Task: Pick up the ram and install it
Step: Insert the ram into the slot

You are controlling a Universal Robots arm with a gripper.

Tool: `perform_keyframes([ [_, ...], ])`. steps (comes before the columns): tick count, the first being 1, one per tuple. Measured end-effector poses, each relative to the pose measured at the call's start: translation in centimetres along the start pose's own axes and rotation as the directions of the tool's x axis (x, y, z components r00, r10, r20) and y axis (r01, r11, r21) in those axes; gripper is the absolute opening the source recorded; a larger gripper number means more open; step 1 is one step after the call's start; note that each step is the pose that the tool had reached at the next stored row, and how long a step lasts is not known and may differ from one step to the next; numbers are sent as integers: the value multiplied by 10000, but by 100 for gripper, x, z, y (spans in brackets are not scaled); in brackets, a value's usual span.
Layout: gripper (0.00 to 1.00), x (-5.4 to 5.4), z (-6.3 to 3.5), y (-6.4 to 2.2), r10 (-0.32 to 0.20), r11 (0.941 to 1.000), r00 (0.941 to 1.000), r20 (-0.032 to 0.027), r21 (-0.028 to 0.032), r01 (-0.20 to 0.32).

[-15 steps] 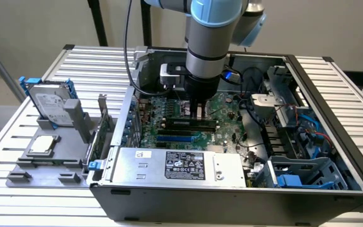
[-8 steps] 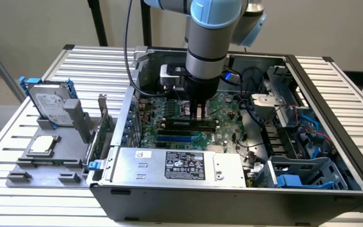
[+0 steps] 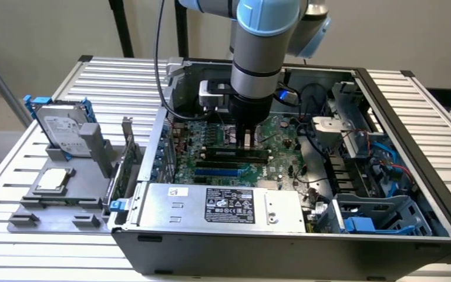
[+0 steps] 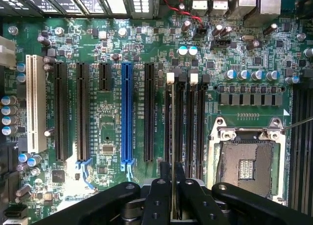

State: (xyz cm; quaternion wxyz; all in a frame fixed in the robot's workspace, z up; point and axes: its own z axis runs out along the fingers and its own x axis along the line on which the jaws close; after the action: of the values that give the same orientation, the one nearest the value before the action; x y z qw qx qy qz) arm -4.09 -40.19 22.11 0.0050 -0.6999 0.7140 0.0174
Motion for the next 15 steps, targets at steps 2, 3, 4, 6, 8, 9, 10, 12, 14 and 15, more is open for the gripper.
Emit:
perform_keyframes([
  [2, 14, 0, 3, 0, 0, 10000, 10000, -1, 0, 0],
  [3, 14, 0, 6, 0, 0, 10000, 10000, -1, 1, 0],
  [4, 14, 0, 9, 0, 1, 10000, 10000, -1, 2, -1],
  [6, 14, 0, 19, 0, 0, 10000, 10000, 1, 5, 0],
  [8, 14, 0, 30, 0, 0, 10000, 10000, -1, 6, 0],
  [9, 14, 1, 36, 0, 1, 10000, 10000, -1, 6, -1],
  [10, 14, 1, 41, 0, 0, 10000, 10000, -1, 7, 0],
  [12, 14, 1, 52, -1, 0, 10000, 10000, -1, 8, 0],
  [14, 14, 1, 62, -1, 0, 10000, 10000, 0, 10, 0],
  [15, 14, 2, 65, -1, 0, 10000, 10000, -2, 10, 0],
])
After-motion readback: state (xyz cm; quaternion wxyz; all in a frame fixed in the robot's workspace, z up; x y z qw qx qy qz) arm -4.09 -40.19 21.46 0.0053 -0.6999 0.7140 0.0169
